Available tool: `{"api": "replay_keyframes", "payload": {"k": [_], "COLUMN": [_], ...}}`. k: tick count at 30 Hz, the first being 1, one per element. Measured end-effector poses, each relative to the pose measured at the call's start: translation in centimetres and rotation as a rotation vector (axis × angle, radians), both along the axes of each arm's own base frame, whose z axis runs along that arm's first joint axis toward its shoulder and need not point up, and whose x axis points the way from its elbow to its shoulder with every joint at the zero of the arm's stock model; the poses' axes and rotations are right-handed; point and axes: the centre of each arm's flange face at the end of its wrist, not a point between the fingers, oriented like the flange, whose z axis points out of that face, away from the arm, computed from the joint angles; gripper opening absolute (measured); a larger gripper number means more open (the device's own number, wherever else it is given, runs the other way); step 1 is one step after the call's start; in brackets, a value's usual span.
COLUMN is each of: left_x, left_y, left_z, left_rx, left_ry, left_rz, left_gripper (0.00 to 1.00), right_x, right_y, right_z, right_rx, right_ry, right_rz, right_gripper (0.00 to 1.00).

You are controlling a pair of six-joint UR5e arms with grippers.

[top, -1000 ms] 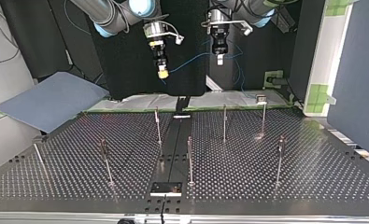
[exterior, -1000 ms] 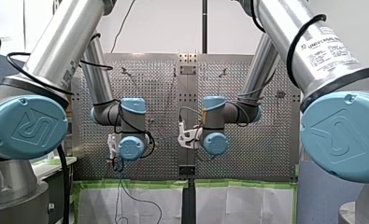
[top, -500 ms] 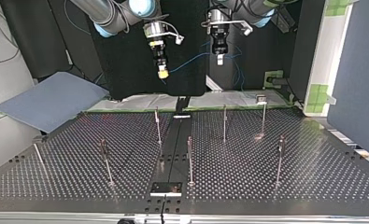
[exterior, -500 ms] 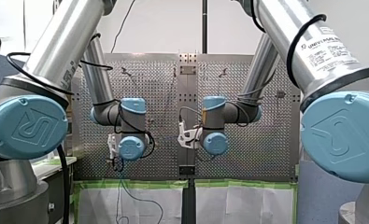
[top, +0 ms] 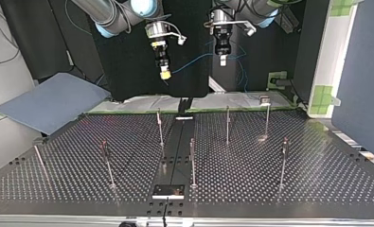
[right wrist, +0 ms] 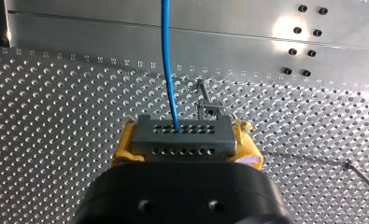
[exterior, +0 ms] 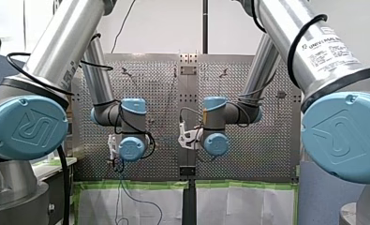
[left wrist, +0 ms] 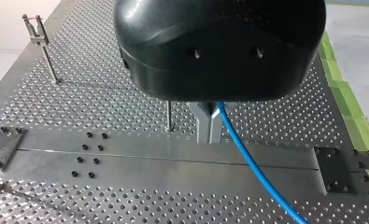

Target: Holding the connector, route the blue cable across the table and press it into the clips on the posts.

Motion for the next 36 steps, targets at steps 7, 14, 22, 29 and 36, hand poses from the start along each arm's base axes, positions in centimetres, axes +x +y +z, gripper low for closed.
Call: {"api": "replay_keyframes", "payload": {"k": [7, 14, 22, 29, 36], "left_x": [0.0, 0.0, -1.8, -3.1, -3.2], "left_y": [0.0, 0.0, 0.0, -0.5, -0.5], "left_z": [0.0, 0.0, 0.4, 1.7, 1.8], "left_rx": [0.001, 0.001, 0.036, 0.039, 0.039], "left_ry": [0.0, 0.0, 0.02, 0.013, 0.012], "left_rz": [0.0, 0.0, 0.0, 0.001, 0.001], "left_gripper": [0.0, 0.0, 0.0, 0.0, 0.0], "right_x": [0.0, 0.0, 0.4, 2.5, 3.1], "right_y": [0.0, 0.0, 0.2, 1.6, 3.0], "right_z": [0.0, 0.0, -0.4, -2.1, -4.3], "right_rx": [0.0, 0.0, 0.007, 0.041, 0.092], "right_ry": [0.0, 0.0, 0.01, 0.05, 0.113], "right_rz": [0.0, 0.0, 0.0, 0.011, 0.032], "right_gripper": [0.0, 0.0, 0.0, 0.0, 0.0]}}
